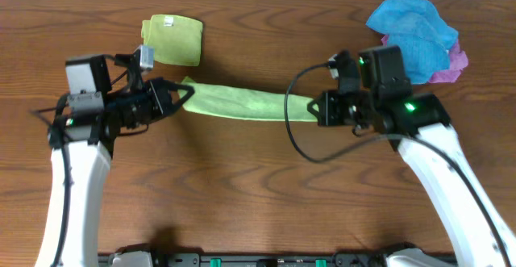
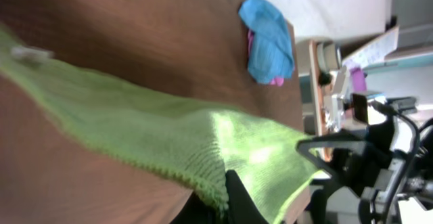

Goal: Fold the cloth
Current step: 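Lower the stretched cloth onto the table with both grippers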

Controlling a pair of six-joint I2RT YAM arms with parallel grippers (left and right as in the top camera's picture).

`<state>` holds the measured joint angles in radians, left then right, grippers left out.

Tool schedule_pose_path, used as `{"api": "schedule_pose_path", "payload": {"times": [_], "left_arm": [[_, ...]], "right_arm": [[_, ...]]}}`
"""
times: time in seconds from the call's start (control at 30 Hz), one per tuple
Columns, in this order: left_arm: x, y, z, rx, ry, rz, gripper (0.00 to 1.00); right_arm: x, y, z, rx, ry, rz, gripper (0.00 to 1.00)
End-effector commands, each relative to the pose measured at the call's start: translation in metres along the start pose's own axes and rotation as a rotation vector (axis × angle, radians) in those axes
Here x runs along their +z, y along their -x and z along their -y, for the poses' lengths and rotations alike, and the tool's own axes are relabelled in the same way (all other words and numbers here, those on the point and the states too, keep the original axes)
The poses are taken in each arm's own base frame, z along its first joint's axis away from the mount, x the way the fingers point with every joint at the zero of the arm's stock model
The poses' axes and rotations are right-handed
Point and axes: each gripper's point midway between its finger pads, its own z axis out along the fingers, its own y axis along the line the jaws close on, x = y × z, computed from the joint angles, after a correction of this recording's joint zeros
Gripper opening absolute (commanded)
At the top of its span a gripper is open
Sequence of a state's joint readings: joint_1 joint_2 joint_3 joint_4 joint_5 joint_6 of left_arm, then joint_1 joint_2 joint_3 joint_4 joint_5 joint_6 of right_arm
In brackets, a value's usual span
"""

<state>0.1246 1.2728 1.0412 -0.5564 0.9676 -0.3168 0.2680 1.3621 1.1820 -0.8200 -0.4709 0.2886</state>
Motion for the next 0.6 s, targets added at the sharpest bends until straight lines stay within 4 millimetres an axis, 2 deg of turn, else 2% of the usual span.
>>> {"api": "schedule_pose_path", "payload": {"times": [0.0,0.13,0.27,0.5,0.57], "left_arm": [[-0.015,-0.011,0.0,0.085,0.074,0.008,0.06],[-0.028,-0.037,0.005,0.087,0.103,-0.037,0.06],[-0.038,-0.055,0.014,0.076,0.1,-0.058,0.06],[-0.057,-0.088,0.035,0.093,0.1,-0.067,0.06],[-0.063,-0.092,0.034,0.073,0.129,-0.053,0.06]], "right_arm": [[-0.029,-0.007,-0.003,-0.075,-0.058,0.046,0.01],[-0.059,-0.032,-0.007,-0.089,-0.086,0.042,0.01],[-0.078,-0.057,-0.015,-0.101,-0.08,0.026,0.01],[-0.092,-0.093,-0.026,-0.062,-0.069,-0.029,0.02],[-0.092,-0.097,-0.023,-0.046,-0.092,-0.039,0.01]]}}
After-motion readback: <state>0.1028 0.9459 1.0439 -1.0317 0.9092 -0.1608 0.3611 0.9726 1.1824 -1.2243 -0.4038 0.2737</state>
